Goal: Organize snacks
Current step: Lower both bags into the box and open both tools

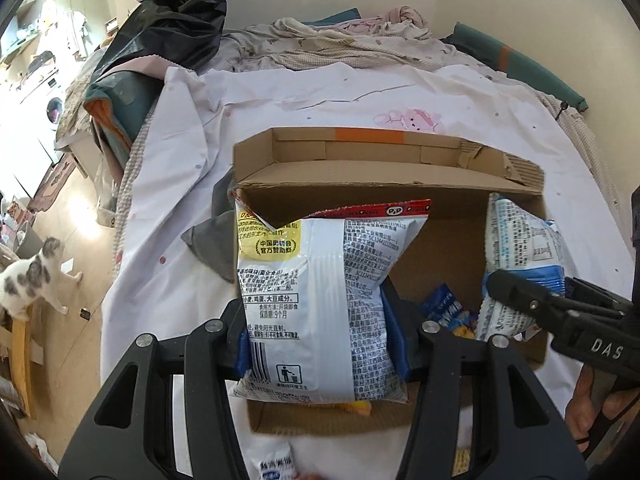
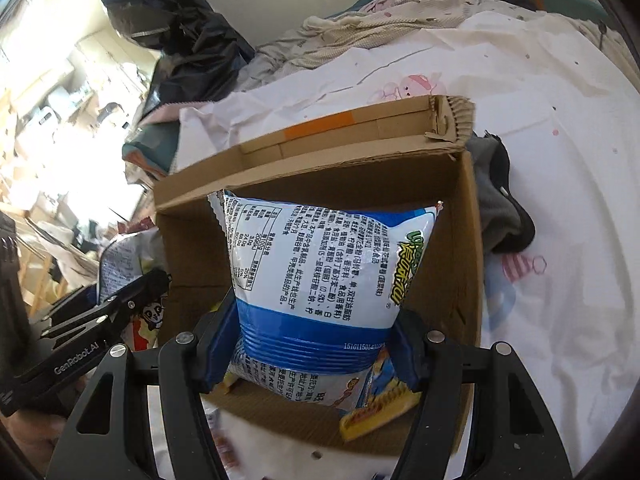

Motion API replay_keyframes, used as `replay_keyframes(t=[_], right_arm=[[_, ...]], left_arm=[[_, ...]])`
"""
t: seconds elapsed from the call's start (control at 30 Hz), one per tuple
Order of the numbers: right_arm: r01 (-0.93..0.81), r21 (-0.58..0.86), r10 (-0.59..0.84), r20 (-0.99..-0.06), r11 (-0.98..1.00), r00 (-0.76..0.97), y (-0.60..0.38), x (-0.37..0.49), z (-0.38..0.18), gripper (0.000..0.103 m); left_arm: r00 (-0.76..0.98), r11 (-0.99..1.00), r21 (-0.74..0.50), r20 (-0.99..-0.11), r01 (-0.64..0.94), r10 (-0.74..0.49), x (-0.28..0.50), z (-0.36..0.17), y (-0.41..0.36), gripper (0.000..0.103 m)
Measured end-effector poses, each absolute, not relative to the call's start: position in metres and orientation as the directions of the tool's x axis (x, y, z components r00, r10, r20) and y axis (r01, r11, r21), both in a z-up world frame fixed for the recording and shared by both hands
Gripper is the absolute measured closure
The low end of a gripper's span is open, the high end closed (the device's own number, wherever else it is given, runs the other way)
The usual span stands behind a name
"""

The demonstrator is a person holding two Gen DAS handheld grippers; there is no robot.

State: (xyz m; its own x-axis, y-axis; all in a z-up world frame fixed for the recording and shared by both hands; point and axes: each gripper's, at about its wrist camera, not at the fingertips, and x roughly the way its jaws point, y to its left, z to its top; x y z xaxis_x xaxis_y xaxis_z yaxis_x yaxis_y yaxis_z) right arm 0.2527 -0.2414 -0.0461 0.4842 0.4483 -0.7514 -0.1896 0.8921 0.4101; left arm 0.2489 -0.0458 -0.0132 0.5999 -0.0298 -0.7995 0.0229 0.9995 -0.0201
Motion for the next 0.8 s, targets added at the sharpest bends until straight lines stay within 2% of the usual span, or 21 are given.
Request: replay_keyframes(t=[0.2,0.43,0.8], right_arm=[[-0.208,0.349,0.406,-0.787,0.914,0.465,-0.226,0.266,-0.062,0.036],[-0.206,0.287,0.352,-0.798,0.936,0.488,-0.221,0.27,-0.067,0.036],[-0.198,0.305,0.363,-0.78,0.932,0.509,-0.221,0.275,-0.068,0.032]], left_arm=[[0.611,0.999,0.013,-0.792,0.039,-0.013,0.26,-0.031,-0.048,0.055],[0.601,0.999,-0.018,-0.799,0.034,-0.035,0.268,-0.043,-0.042,0.055],[0.605,0.998,-0.007,-0.795,0.058,-0.041,0.273,-0.048,-0.047,0.053]])
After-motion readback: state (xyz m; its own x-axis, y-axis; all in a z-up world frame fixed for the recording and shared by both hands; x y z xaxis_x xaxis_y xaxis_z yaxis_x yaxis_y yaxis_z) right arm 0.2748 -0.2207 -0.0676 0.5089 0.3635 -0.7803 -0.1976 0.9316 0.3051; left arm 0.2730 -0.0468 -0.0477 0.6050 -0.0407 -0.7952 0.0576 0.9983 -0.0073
